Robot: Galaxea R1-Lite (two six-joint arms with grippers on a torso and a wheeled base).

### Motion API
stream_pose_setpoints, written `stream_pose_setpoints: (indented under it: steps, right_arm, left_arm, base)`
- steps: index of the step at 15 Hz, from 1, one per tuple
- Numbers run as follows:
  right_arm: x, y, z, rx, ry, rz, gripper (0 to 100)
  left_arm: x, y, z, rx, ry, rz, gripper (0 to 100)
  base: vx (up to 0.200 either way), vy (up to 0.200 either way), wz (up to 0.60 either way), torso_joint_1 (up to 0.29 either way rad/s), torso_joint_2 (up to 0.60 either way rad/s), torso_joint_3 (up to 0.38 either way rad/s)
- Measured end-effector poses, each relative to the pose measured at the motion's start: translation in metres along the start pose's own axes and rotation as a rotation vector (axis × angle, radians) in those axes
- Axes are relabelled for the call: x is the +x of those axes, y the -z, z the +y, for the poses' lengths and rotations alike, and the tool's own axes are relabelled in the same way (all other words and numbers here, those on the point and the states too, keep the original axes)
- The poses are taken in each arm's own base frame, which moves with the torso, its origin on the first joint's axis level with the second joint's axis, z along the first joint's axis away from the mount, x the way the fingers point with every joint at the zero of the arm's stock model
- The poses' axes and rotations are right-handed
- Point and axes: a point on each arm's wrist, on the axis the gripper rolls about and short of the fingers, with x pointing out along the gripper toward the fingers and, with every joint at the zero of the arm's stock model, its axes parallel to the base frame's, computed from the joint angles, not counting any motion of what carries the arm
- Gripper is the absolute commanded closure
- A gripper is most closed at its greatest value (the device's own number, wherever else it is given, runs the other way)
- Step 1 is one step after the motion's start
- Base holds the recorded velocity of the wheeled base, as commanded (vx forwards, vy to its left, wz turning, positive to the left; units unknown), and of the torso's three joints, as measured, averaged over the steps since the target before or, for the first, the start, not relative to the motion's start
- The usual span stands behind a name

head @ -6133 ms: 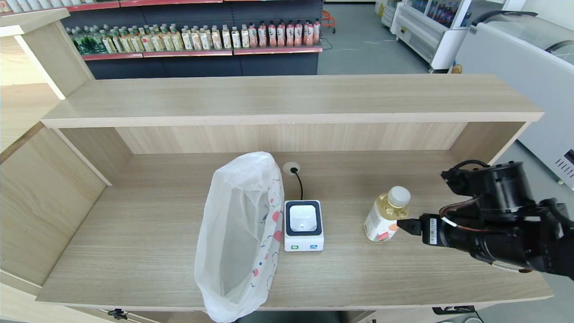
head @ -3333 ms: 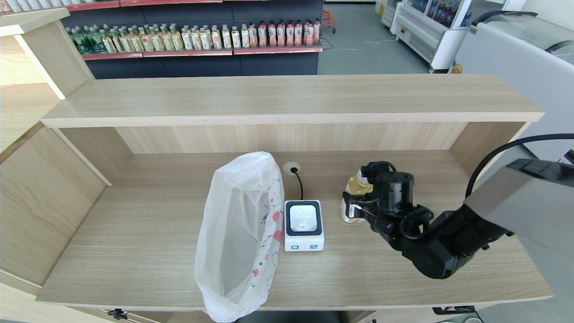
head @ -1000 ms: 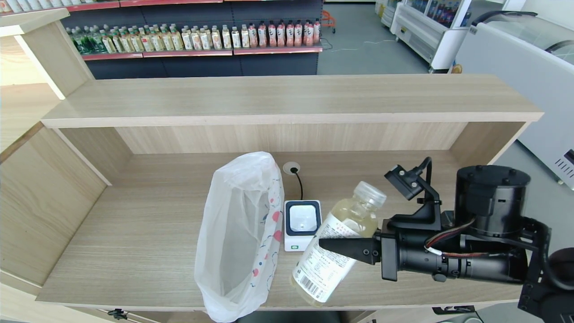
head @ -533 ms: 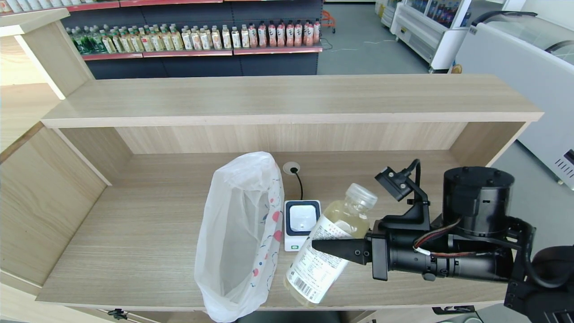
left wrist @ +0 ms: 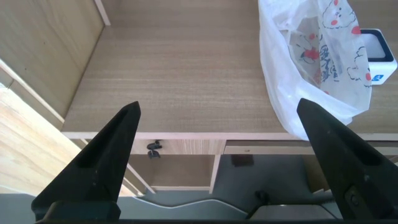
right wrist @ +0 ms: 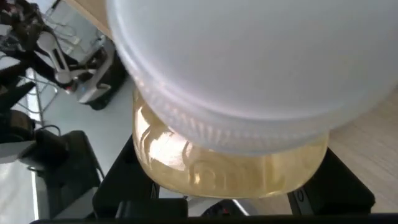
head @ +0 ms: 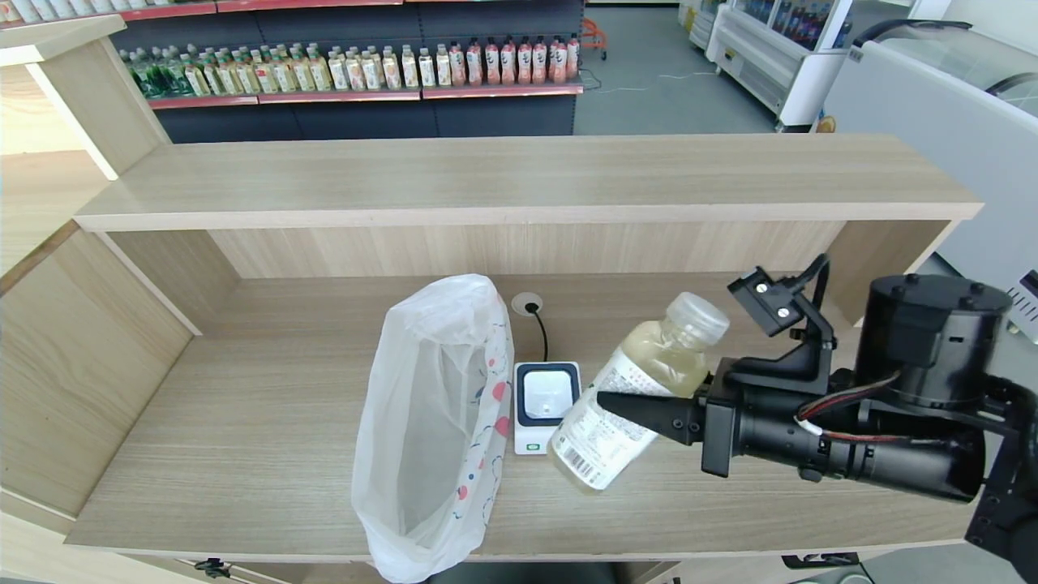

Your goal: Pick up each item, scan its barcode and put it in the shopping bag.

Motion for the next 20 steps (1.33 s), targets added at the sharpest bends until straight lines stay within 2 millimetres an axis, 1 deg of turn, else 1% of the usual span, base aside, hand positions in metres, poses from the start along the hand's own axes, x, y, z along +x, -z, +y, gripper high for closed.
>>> stream_pose_setpoints:
  steps: [1,2,4,6,7,8,10,11,16,20]
  right_arm:
    - [-0.009,-0.003,-0.003,-0.132,0.039,0.012,100]
    - [-0.019,-0.004,-0.008,-0.304,0.104,0.049,100]
    - [-0.037,-0.011,-0.023,-0.636,0.312,0.116,100]
    - [-0.054,-0.018,-0.033,-0.798,0.569,0.204,100]
    - [-0.06,-0.022,-0.033,-0.866,0.641,0.228,100]
    - [-0.064,-0.026,-0.032,-0.933,0.67,0.231,100]
    - [-0.068,-0.033,-0.029,-1.02,0.733,0.206,100]
    - [-0.069,-0.032,-0.029,-1.042,0.744,0.222,100]
    - [-0.072,-0.03,-0.026,-1.061,0.747,0.226,100]
    - [-0.071,-0.03,-0.023,-1.062,0.751,0.226,100]
  left_arm:
    - [0.0,0.0,0.0,0.0,0.0,0.0,0]
    - [0.0,0.0,0.0,0.0,0.0,0.0,0]
    - [0.0,0.0,0.0,0.0,0.0,0.0,0]
    - [0.0,0.0,0.0,0.0,0.0,0.0,0]
    - [0.0,0.0,0.0,0.0,0.0,0.0,0]
    - [0.0,0.0,0.0,0.0,0.0,0.0,0]
    - [0.0,0.0,0.0,0.0,0.0,0.0,0]
    - [0.0,0.0,0.0,0.0,0.0,0.0,0]
    - [0.0,0.0,0.0,0.0,0.0,0.0,0]
    - [0.0,0.0,0.0,-0.004,0.0,0.0,0]
  base:
    - [0.0,0.0,0.0,0.0,0.0,0.0]
    - [0.0,0.0,0.0,0.0,0.0,0.0]
    - [0.0,0.0,0.0,0.0,0.0,0.0]
    - [0.0,0.0,0.0,0.0,0.0,0.0]
    - [0.0,0.0,0.0,0.0,0.0,0.0]
    - [0.0,0.0,0.0,0.0,0.0,0.0]
    - [0.0,0.0,0.0,0.0,0.0,0.0]
    - [0.0,0.0,0.0,0.0,0.0,0.0]
    - [0.0,0.0,0.0,0.0,0.0,0.0]
    - [-0.2,0.0,0.0,0.005,0.0,0.001]
